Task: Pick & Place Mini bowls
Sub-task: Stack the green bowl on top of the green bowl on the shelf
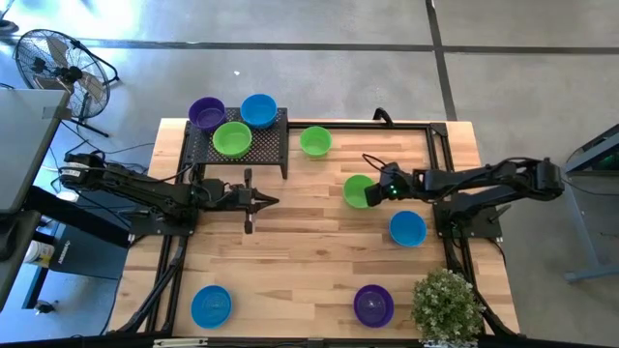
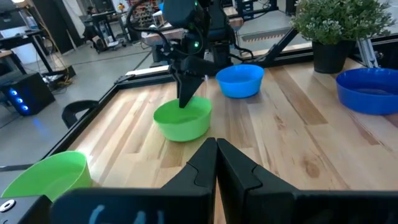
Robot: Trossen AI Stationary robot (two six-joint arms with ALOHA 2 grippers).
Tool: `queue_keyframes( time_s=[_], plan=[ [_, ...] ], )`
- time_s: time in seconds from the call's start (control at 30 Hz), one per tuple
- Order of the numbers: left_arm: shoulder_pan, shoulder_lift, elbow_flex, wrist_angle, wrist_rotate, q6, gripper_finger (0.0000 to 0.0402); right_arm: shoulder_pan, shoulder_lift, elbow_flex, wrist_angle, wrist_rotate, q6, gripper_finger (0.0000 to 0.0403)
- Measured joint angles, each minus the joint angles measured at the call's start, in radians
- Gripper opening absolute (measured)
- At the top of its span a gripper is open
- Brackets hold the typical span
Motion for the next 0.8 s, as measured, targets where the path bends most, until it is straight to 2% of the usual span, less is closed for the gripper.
queue_keyframes(
  time_s=[0.13,0.27,0.57,0.7,0.8],
  plan=[
    [0.000,-0.004,0.005,-0.011,-0.024,-0.034,0.0005,0.000,0.025,0.000,0.023,0.011,-0.029,0.0046],
    [0.000,-0.132,0.035,-0.127,-0.061,-0.041,0.0005,0.000,0.025,0.017,0.048,0.005,-0.083,0.0006],
    [0.000,-0.419,0.042,-0.407,-0.111,-0.037,0.0005,0.008,0.025,0.117,0.024,-0.003,-0.162,0.0003],
    [0.000,-0.513,0.042,-0.500,-0.116,-0.037,0.0005,0.057,0.043,0.186,0.018,0.008,-0.199,0.0008],
    [0.000,-0.548,0.042,-0.548,-0.118,-0.036,0.0005,0.112,0.110,0.273,0.020,0.026,-0.219,0.0004]
  ],
)
